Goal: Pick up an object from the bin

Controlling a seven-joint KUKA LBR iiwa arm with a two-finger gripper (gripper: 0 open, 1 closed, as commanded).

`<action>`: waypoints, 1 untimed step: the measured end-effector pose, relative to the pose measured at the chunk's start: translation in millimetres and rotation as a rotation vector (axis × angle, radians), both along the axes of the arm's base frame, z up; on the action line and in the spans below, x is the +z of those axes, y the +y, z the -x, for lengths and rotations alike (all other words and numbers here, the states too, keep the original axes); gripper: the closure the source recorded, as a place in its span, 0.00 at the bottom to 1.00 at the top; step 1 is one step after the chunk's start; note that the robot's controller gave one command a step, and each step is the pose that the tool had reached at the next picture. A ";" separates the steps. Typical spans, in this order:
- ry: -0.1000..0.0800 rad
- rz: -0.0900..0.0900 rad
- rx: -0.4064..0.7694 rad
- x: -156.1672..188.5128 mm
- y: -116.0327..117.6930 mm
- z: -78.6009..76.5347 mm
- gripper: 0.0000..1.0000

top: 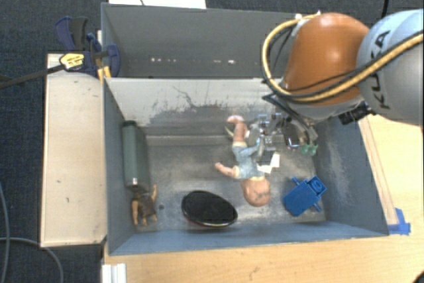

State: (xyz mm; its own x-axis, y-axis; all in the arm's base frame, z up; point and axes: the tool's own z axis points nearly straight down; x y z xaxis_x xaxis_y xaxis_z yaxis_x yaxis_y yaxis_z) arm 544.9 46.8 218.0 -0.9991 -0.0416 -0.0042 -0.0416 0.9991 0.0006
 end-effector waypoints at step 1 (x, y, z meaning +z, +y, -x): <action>0.010 0.001 -0.006 45.0 -4.7 13.8 1.00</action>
Offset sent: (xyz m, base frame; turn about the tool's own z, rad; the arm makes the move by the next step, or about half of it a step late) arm -0.0342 -0.0500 -0.1480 -0.1147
